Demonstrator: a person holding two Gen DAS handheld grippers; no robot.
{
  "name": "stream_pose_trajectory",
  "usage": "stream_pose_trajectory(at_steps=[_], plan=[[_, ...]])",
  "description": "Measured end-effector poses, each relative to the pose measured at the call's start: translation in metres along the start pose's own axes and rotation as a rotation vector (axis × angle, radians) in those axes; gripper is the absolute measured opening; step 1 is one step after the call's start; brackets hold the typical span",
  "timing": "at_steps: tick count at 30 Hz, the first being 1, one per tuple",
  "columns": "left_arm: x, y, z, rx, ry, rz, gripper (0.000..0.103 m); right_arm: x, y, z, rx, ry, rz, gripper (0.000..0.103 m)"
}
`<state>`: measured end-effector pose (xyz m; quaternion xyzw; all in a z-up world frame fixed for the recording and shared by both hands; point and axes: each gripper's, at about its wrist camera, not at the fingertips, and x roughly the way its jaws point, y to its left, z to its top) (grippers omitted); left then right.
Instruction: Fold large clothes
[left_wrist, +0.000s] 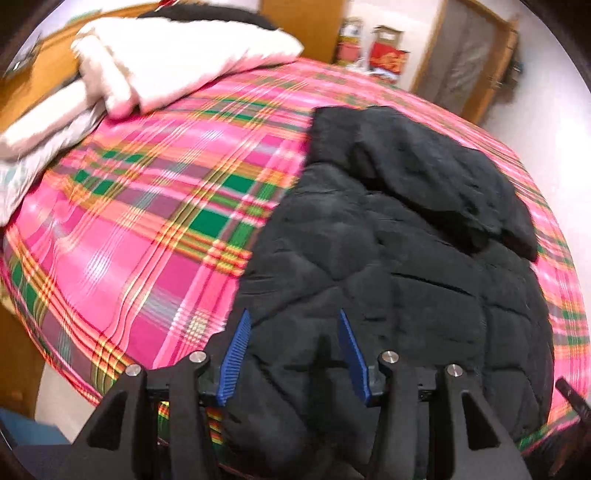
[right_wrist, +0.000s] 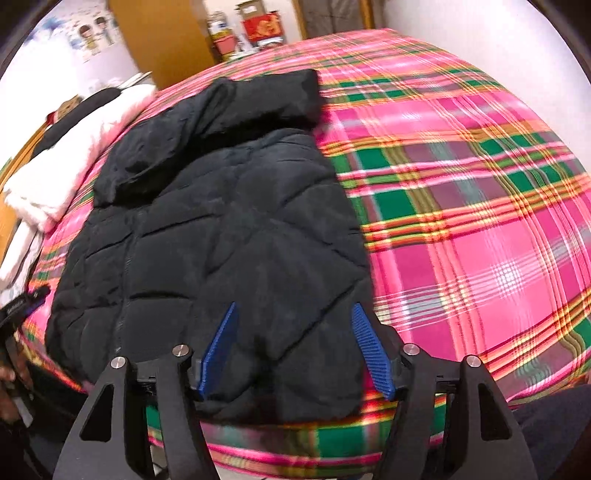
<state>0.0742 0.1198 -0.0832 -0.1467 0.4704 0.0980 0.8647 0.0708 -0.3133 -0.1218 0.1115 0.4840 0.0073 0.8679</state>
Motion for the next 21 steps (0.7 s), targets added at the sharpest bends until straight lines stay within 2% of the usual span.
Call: stream_pose_trajectory(at_steps=[4,11,14,16,21], plan=[[0.019,0.012,-0.002,-0.049,0.056,0.026,0.052,0.012,-0.019,0.000,0.086,0.039,0.006,0.065],[0.033,0.009,-0.007,-0.019,0.082,0.044,0.058,0.030,-0.036,-0.005,0.174,0.117,0.044,0.065],[0.038,0.009,-0.008,-0.009,0.087,0.059,0.060,0.035,-0.041,-0.009,0.202,0.138,0.062,0.065],[0.041,0.012,-0.007,-0.007,0.085,0.074,0.066,0.037,-0.044,-0.009,0.208,0.143,0.068,0.066],[0.047,0.029,-0.008,-0.069,0.108,0.051,0.070,0.044,-0.045,-0.008,0.204,0.153,0.072,0.067]])
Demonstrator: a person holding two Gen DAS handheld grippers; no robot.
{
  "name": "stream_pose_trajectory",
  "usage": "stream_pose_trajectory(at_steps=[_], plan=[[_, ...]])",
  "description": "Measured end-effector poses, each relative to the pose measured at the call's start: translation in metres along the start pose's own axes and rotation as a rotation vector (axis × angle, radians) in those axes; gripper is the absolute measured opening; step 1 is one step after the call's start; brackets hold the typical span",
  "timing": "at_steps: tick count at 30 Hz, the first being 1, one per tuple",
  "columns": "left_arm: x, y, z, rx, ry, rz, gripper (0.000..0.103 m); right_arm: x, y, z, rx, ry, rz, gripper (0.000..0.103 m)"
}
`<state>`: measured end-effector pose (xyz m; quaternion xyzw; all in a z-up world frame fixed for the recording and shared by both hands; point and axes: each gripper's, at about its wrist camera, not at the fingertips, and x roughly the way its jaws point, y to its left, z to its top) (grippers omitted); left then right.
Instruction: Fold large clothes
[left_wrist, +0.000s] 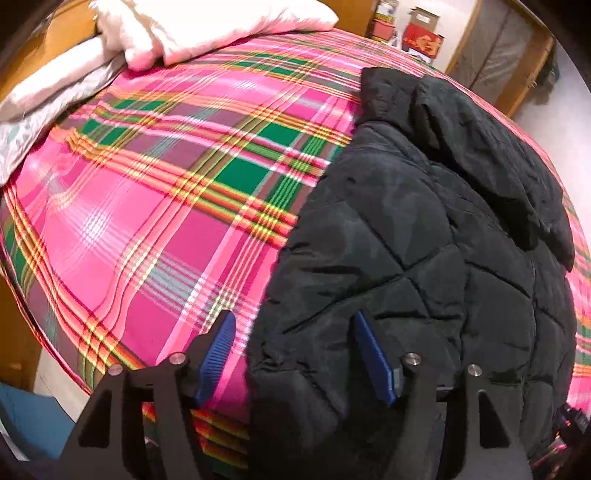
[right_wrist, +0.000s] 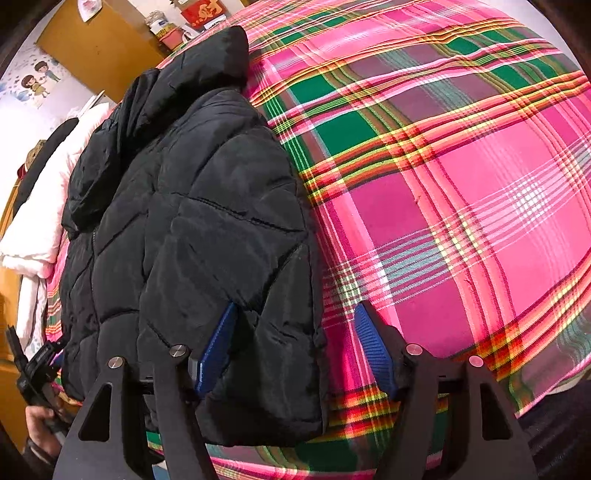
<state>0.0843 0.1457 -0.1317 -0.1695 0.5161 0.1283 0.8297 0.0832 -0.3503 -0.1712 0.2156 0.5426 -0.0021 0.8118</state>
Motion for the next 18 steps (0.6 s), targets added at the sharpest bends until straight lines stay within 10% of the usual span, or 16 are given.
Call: stream_pose_trajectory(at_steps=[11,18], plan=[[0.010,-0.012,-0.012,0.040,0.066,-0.035,0.059,0.012,0.016,-0.005,-0.065,0.059,0.013,0.067],[-0.003,-0.030,-0.010,0.109,0.050,-0.055,0.020,0.003,0.028,-0.003,-0.100,0.051,0.056,0.016]])
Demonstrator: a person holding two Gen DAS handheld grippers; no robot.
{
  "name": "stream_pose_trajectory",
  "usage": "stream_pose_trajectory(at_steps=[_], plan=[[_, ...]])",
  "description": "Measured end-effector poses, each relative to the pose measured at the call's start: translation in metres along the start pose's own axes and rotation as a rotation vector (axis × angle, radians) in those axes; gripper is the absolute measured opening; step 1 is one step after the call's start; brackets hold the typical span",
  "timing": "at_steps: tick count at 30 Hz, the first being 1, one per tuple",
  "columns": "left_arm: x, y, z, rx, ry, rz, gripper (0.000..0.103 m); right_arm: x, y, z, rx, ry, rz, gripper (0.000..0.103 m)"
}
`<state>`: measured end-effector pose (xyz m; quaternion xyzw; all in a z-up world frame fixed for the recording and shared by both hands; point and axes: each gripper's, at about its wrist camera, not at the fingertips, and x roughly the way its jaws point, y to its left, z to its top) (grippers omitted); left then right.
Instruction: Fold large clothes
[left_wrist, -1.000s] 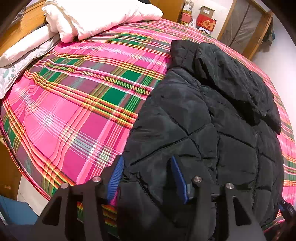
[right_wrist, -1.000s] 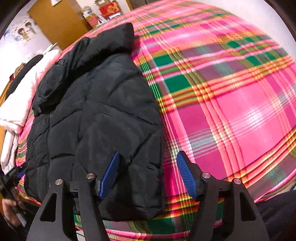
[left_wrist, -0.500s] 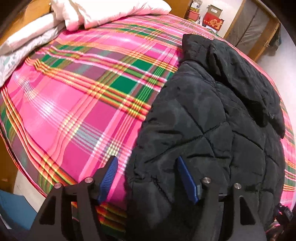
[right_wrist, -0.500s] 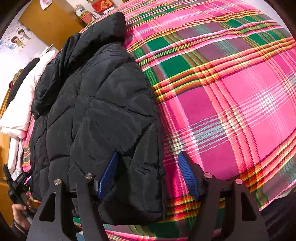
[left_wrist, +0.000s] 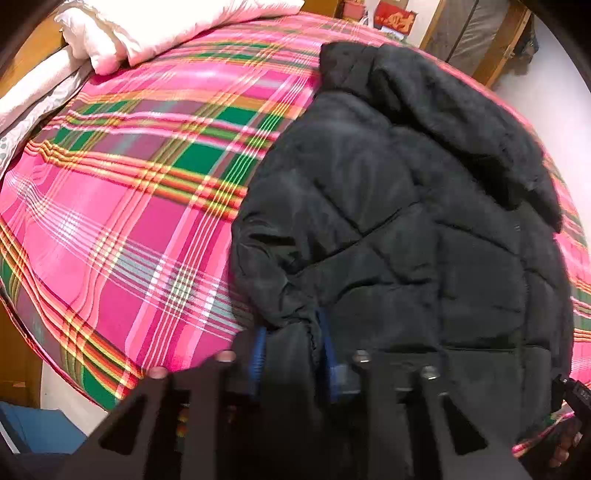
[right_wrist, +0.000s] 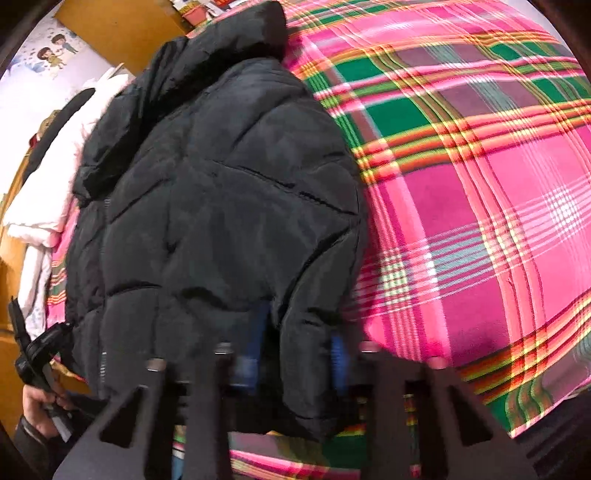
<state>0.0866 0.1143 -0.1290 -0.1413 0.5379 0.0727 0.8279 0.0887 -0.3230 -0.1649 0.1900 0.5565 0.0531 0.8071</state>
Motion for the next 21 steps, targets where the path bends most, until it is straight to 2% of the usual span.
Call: stream_pose_trajectory(at_steps=[5,9,12,17,21], plan=[[-0.052,0.004,0.000,-0.018,-0.108,-0.144,0.015,-0.049,0.009,0.000,-0.019,-0.083,0.121,0.011],[-0.096,0.012,0.000,-0.012,-0.181,-0.253,0.014,-0.088,0.016,-0.007,-0.071,-0.126,0.162,0.010],[-0.120,0.023,-0.005,-0.047,-0.208,-0.334,0.014,-0.112,0.007,-0.021,-0.052,-0.139,0.205,0.010],[-0.152,0.040,-0.021,-0.075,-0.234,-0.405,0.014,-0.143,-0.002,-0.044,-0.013,-0.154,0.278,0.010],[-0.176,0.052,-0.029,-0.089,-0.259,-0.443,0.014,-0.164,0.001,-0.048,-0.028,-0.176,0.302,0.010]])
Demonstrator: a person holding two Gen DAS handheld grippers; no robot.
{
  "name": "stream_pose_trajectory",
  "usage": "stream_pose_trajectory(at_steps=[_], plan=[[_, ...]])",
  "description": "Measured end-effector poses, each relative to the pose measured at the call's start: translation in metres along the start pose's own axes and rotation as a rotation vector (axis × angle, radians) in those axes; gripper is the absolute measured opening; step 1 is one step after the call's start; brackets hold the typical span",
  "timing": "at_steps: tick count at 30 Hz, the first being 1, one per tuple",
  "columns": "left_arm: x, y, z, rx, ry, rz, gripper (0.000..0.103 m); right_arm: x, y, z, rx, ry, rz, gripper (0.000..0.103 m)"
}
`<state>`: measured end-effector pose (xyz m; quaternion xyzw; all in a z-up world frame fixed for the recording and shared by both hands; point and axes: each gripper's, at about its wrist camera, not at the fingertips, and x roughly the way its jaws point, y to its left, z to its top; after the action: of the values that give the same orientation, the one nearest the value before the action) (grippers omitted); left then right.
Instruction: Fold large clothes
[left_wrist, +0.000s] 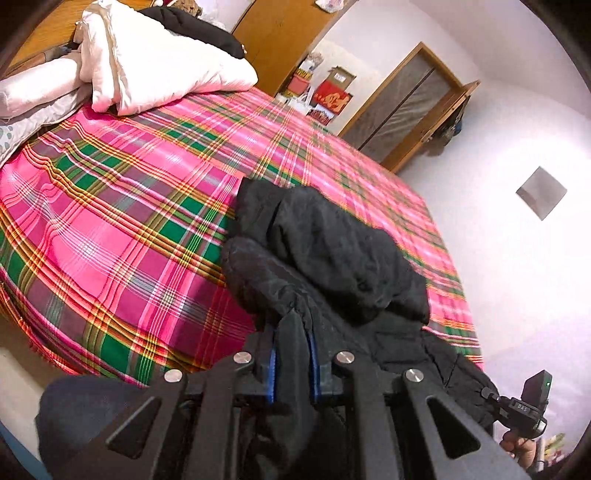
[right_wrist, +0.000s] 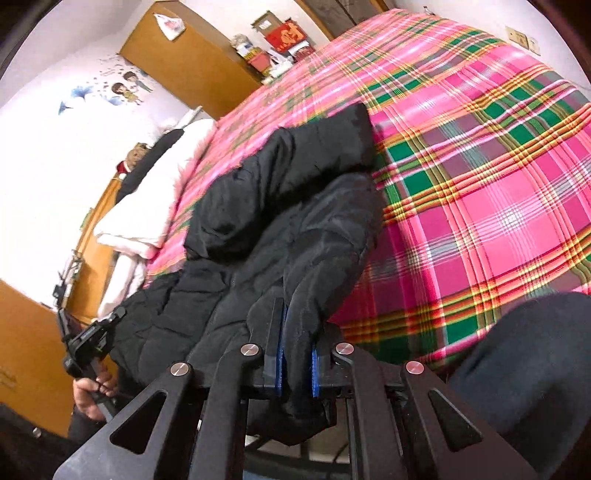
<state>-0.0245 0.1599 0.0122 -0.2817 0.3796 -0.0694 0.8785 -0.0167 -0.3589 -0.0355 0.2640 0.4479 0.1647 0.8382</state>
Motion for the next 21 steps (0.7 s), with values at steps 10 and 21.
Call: stream_pose_trajectory(at_steps=[10,21], plan=[[0.002,-0.011,0.035,-0.033,-0.058,-0.058,0.014,-0.004,0.013,0.047,0.005,-0.095,0.080,0.010],[0.079,-0.017,0.131,-0.106,-0.090,-0.067,0.014,0.050,0.010,0.165,0.138,-0.159,0.102,0.010]])
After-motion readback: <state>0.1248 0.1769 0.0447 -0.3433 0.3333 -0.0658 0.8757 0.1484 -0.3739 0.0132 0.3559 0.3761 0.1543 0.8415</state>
